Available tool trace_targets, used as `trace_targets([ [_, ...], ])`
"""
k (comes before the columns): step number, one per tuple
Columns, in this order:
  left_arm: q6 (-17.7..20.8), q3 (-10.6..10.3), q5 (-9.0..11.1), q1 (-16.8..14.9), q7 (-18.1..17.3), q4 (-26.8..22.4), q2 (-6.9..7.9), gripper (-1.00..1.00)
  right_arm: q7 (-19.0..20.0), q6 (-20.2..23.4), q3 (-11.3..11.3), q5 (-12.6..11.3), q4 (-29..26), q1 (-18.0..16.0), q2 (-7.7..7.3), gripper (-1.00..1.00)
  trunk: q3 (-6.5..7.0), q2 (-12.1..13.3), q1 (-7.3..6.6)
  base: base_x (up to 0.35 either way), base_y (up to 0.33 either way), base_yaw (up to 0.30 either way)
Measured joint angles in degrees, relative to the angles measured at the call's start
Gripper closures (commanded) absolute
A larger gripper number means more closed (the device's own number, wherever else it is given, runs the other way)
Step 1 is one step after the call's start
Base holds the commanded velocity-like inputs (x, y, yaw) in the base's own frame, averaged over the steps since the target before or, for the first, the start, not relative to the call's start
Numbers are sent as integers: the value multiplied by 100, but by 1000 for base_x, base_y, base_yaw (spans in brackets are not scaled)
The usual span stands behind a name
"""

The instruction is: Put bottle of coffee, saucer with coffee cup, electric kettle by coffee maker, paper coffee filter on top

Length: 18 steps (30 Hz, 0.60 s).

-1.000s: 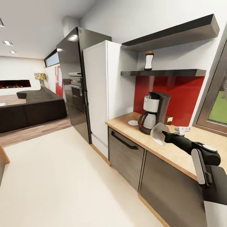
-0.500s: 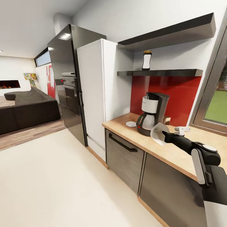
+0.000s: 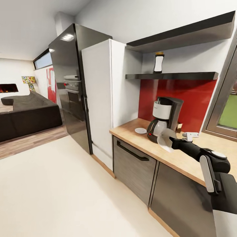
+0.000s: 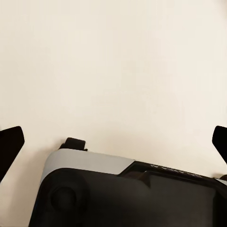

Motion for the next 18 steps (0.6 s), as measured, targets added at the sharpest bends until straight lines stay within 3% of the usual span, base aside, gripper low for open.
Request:
trace_targets([
  [18, -1, -2, 0, -1, 2, 2, 0, -100, 0, 3, 0, 0, -2, 0, 0, 100, 0, 0, 1, 17, 25, -260],
])
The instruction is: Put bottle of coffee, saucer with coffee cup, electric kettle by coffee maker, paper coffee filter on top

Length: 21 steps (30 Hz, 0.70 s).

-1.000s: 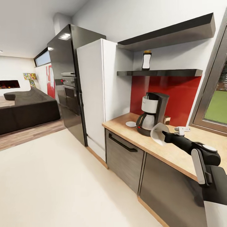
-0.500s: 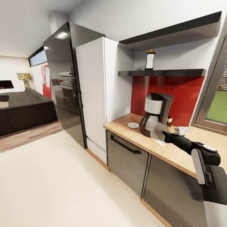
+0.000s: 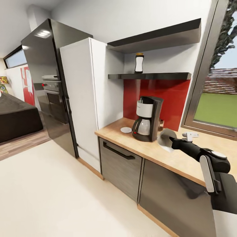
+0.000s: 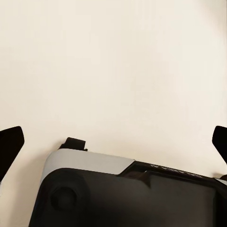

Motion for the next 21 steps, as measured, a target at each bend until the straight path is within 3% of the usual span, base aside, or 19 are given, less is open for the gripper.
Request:
trace_targets([
  [17, 1, 4, 0, 2, -1, -3, 0, -100, 0, -3, 3, 0, 3, -1, 0, 100, 0, 0, -3, 217, 218, -32],
  [21, 0, 1, 0, 0, -2, -1, 0, -100, 0, -1, 1, 1, 1, 0, 0, 100, 0, 0, -1, 118, 119, -179],
])
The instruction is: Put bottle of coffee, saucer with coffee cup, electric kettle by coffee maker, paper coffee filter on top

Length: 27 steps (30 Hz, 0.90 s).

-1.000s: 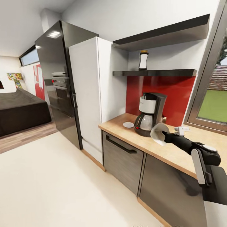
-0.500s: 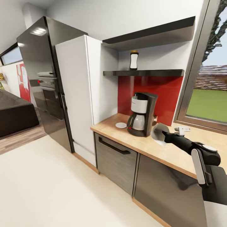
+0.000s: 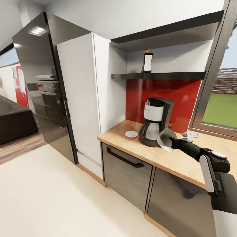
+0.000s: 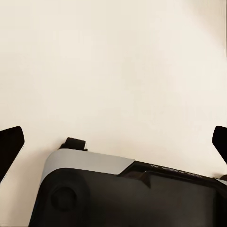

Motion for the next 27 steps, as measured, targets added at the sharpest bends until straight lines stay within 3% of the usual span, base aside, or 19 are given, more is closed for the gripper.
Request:
trace_targets([
  [10, 0, 0, 0, 0, -4, 0, 0, -100, 0, -1, 8, 0, 0, 0, 0, 100, 0, 0, 1, 15, 62, -255],
  [20, 1, 4, -1, 1, -4, -3, 0, -100, 0, -3, 9, -2, 3, 0, 0, 100, 0, 1, 0, 13, 281, -42],
  [27, 0, -1, 0, 0, -4, 0, 0, -100, 0, 0, 8, 0, 0, 0, 0, 100, 0, 0, 1, 29, 90, -193],
])
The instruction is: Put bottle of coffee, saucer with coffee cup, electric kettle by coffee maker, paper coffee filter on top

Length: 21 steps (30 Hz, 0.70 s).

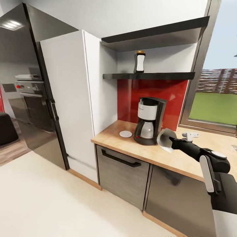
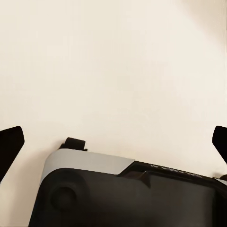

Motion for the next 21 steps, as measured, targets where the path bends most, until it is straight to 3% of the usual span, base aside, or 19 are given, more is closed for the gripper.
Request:
trace_targets([
  [6, 0, 2, 0, 0, 0, -1, 0, -100, 0, -1, 0, 0, 1, 0, 0, 100, 0, 0, -1, 54, 122, -243],
  [17, 1, 4, -1, 2, 0, -3, -1, -100, 0, -3, 1, -1, 3, 0, 0, 100, 0, 0, -2, 160, 274, -33],
  [21, 0, 1, 0, 0, 0, -1, 0, -100, 0, -1, 0, 0, 0, 0, 0, 100, 3, 0, -1, 94, 161, -177],
])
